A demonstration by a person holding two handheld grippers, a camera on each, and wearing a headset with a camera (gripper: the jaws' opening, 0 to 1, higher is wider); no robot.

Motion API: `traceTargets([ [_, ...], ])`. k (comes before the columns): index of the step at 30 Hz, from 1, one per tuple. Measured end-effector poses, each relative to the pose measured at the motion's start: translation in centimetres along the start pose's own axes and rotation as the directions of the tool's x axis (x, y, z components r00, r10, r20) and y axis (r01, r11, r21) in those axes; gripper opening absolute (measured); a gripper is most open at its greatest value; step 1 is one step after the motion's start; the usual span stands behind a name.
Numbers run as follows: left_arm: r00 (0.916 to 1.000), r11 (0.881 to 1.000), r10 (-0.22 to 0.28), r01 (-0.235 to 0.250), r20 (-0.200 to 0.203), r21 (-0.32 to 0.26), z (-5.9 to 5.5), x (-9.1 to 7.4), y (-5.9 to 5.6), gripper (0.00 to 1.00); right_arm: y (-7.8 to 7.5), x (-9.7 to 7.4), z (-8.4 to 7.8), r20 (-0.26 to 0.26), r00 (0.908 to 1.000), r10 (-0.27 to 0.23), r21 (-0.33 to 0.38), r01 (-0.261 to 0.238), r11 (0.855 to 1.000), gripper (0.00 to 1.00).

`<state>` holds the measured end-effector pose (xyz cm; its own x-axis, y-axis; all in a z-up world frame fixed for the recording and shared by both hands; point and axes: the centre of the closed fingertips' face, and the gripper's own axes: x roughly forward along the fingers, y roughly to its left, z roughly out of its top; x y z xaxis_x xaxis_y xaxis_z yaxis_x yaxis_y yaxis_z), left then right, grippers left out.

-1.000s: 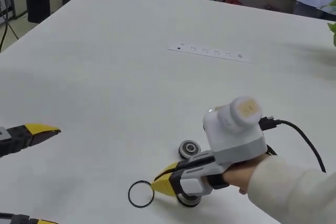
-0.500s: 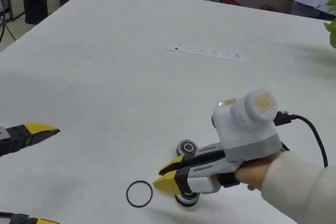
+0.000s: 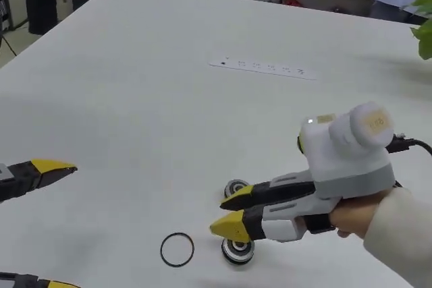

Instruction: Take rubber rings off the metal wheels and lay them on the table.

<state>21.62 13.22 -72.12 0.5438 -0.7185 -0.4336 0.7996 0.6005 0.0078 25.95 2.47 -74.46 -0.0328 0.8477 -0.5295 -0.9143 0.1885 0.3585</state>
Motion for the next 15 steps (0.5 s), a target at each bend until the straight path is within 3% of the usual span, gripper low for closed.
traceTargets([
  [6, 0.9999, 1.0, -0.001, 0.001, -0.01, 0.007, 0.1, 0.2, 0.1, 0.93, 0.1, -1.0, 0.6, 0.036, 0.9994, -0.004, 0.011, 0.004, 1.0, 0.25],
  [15, 1.0, 1.0, -0.007, 0.007, 0.002, 0.027, 0.7, 0.4, 0.4, 0.91, 0.0, -2.7, 0.2, 0.043, 0.9985, -0.034, 0.005, 0.034, 0.999, 0.25],
])
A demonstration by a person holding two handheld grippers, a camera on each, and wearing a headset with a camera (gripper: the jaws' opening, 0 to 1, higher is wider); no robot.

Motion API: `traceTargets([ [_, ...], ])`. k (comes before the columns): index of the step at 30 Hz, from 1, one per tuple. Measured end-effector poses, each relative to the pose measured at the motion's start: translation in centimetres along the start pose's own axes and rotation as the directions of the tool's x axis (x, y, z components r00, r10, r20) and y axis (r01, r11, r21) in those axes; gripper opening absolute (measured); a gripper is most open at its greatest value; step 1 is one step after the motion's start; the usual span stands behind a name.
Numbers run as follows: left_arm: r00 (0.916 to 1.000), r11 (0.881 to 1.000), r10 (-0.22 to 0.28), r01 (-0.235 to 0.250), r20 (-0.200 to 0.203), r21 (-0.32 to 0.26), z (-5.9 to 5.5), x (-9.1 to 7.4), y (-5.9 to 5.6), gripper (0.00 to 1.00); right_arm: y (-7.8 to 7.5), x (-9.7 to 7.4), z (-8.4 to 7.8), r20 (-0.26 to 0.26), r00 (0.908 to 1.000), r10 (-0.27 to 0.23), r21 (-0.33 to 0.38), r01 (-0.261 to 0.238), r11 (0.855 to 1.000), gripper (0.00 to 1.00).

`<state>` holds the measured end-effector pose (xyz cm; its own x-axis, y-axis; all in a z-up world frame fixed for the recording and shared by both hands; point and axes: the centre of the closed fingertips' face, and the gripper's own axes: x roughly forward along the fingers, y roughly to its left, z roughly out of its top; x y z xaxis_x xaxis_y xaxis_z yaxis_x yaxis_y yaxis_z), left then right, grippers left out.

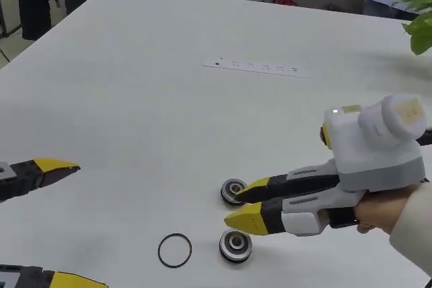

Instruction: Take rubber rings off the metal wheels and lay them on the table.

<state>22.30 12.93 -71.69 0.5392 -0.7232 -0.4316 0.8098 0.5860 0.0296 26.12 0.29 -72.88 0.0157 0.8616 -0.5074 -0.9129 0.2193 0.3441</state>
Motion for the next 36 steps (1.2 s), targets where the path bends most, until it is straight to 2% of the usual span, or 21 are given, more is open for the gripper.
traceTargets([
  [9, 0.9996, 1.0, -0.026, 0.026, -0.005, 0.008, 0.5, 0.5, -0.2, 0.85, -0.9, -1.8, -0.5, 0.021, 0.9991, -0.038, 0.014, 0.037, 0.999, 0.25],
  [20, 0.9979, 0.998, -0.062, 0.061, 0.021, 0.023, 2.4, 1.5, -0.3, 0.85, -1.9, -3.0, -2.1, 0.023, 0.9964, -0.082, 0.021, 0.081, 0.996, 0.24],
  [24, 0.9964, 0.997, -0.081, 0.08, 0.027, 0.02, 3.0, 1.9, -0.4, 0.84, -2.0, -3.1, -2.6, 0.033, 0.9965, -0.077, 0.028, 0.076, 0.997, 0.24],
  [27, 0.9949, 0.994, -0.099, 0.098, 0.021, 0.038, 3.3, 2.4, -0.6, 0.84, -1.9, -3.0, -3.0, 0.047, 0.9968, -0.065, 0.034, 0.064, 0.997, 0.25],
  [36, 0.9894, 0.988, -0.144, 0.142, 0.021, 0.067, 4.9, 3.9, -1.2, 0.83, -2.2, -2.9, -3.7, 0.047, 0.9968, -0.065, 0.039, 0.064, 0.997, 0.24],
])
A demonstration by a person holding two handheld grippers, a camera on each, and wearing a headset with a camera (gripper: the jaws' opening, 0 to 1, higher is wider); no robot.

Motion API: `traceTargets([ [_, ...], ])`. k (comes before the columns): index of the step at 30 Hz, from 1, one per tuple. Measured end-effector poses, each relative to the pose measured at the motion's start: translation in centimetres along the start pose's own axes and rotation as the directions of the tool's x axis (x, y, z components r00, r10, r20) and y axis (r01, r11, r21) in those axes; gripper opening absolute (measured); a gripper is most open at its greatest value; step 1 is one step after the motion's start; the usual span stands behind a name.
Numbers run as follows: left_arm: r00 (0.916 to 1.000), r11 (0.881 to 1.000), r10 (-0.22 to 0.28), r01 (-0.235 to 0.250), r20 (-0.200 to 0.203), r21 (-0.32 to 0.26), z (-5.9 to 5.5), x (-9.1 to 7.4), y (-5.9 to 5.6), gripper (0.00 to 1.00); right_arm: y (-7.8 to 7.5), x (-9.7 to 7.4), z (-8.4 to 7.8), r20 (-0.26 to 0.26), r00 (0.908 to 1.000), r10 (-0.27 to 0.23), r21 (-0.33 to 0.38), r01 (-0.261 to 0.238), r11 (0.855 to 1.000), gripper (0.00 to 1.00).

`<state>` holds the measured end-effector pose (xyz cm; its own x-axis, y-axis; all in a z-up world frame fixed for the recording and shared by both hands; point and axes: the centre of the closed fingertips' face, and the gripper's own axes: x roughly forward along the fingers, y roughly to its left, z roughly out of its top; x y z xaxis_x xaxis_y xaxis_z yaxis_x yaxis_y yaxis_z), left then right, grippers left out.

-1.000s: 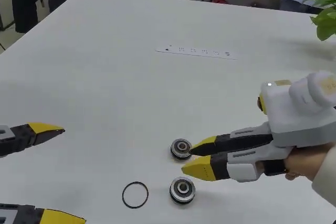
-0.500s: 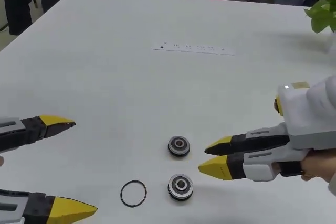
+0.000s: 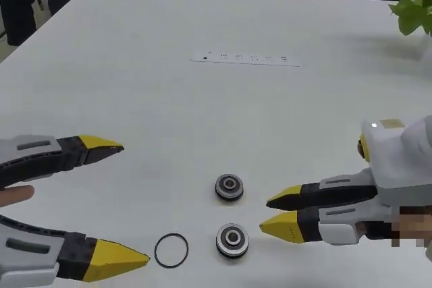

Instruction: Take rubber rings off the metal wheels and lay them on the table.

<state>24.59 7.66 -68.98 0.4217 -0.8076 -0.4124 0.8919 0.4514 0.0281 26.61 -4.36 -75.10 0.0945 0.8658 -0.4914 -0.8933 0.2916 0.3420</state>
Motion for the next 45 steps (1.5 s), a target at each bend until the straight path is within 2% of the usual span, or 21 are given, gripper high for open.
traceTargets([
  [9, 0.9993, 0.999, -0.036, 0.035, 0.013, 0.027, 1.2, 1.5, -0.4, 0.84, -0.2, 0.2, -1.0, -0.01, 1.0, -0.001, 0.005, 0.001, 1.0, 0.24],
  [12, 0.9974, 0.997, -0.071, 0.071, 0.01, 0.032, 1.6, 2.1, -0.9, 0.82, -0.3, 0.4, -1.2, -0.013, 0.9999, 0.001, -0.004, -0.001, 1.0, 0.24],
  [14, 0.995, 0.995, -0.098, 0.097, 0.022, 0.023, 2.0, 2.5, -1.2, 0.8, -0.4, 0.5, -1.2, -0.014, 0.9999, -0.002, -0.005, 0.002, 1.0, 0.23],
  [19, 0.9928, 0.992, -0.118, 0.117, 0.017, 0.045, 2.3, 3.5, -1.4, 0.78, -0.2, 0.9, -1.2, -0.011, 0.9999, 0.003, -0.011, -0.003, 1.0, 0.23],
  [24, 0.9895, 0.989, -0.14, 0.138, 0.035, 0.055, 2.8, 4.8, -1.6, 0.71, -0.2, 1.1, -1.6, -0.02, 0.9998, 0.009, -0.014, -0.009, 1.0, 0.23],
  [28, 0.9869, 0.986, -0.156, 0.153, 0.04, 0.062, 3.0, 5.6, -1.7, 0.62, -0.2, 1.4, -1.8, -0.026, 0.9996, 0.012, -0.016, -0.012, 1.0, 0.23],
  [33, 0.9842, 0.983, -0.175, 0.173, 0.03, 0.061, 2.8, 6.8, -1.9, 0.6, -0.2, 1.6, -2.1, -0.036, 0.9992, 0.017, -0.015, -0.018, 1.0, 0.24],
  [41, 0.981, 0.978, -0.193, 0.194, -0.02, 0.082, 1.3, 8.7, -2.3, 0.55, -0.2, 2.1, -2.9, -0.059, 0.9981, 0.02, -0.022, -0.021, 1.0, 0.23],
  [45, 0.9769, 0.974, -0.213, 0.214, -0.019, 0.073, 0.8, 9.4, -2.6, 0.53, -0.2, 2.3, -3.0, -0.062, 0.9978, 0.023, -0.022, -0.025, 0.999, 0.23],
])
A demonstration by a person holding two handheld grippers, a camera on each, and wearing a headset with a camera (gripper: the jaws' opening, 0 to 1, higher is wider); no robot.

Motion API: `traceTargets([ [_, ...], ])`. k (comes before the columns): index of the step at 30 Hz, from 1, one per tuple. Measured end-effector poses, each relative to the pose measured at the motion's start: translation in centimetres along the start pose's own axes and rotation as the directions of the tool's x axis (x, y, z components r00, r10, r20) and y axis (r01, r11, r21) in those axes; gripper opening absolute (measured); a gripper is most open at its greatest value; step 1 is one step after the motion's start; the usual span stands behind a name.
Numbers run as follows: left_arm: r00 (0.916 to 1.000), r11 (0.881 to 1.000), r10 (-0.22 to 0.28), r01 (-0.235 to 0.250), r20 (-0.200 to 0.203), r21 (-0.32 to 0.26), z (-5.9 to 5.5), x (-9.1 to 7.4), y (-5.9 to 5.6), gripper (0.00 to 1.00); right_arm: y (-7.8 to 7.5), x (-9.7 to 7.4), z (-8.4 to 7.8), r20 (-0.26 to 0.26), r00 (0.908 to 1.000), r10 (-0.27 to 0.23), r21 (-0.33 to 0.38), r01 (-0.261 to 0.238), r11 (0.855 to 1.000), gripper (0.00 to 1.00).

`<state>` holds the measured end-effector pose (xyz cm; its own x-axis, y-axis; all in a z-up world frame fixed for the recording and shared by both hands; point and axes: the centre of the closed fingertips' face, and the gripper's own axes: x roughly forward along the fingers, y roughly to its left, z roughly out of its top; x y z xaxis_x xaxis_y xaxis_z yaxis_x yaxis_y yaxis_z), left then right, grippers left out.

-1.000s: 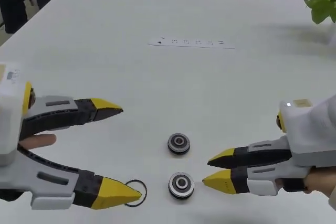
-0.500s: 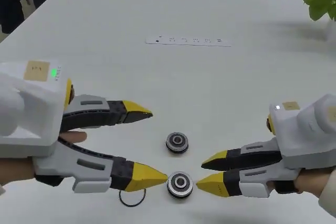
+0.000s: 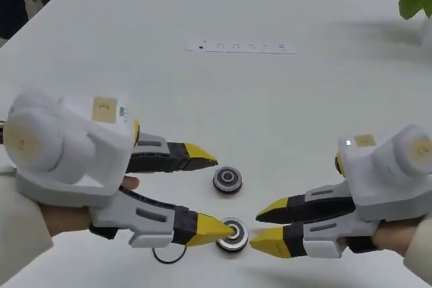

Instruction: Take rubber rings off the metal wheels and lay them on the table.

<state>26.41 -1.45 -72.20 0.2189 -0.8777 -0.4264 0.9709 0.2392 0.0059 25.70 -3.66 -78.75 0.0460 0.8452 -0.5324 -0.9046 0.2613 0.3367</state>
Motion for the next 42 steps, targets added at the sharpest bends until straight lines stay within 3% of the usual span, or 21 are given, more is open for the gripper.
traceTargets([
  [4, 0.9996, 1.0, -0.019, 0.019, -0.022, 0.011, -0.8, 0.8, -0.4, 0.49, -0.1, 0.2, -0.1, -0.004, 1.0, 0.005, -0.002, -0.005, 1.0, 0.23],
  [16, 0.9975, 0.998, -0.05, 0.048, -0.049, -0.038, -3.2, 2.3, -1.2, 0.42, -0.1, 0.9, -0.7, -0.012, 0.9998, 0.016, -0.001, -0.016, 1.0, 0.23],
  [23, 0.9932, 0.997, -0.071, 0.067, -0.092, -0.045, -4.8, 2.9, -1.6, 0.35, -0.1, 1.2, -0.9, -0.017, 0.9997, 0.02, -0.007, -0.021, 1.0, 0.22],
  [33, 0.9937, 0.997, -0.06, 0.054, -0.094, -0.061, -5.2, 3.2, -1.2, 0.29, -0.1, 1.6, -1.0, -0.017, 0.9994, 0.031, -0.037, -0.032, 0.999, 0.2],
  [42, 0.9946, 0.996, -0.049, 0.042, -0.091, -0.072, -5.6, 3.5, -1.1, 0.22, -0.2, 1.8, -1.3, -0.033, 0.9991, 0.026, -0.113, -0.03, 0.993, 0.16],
])
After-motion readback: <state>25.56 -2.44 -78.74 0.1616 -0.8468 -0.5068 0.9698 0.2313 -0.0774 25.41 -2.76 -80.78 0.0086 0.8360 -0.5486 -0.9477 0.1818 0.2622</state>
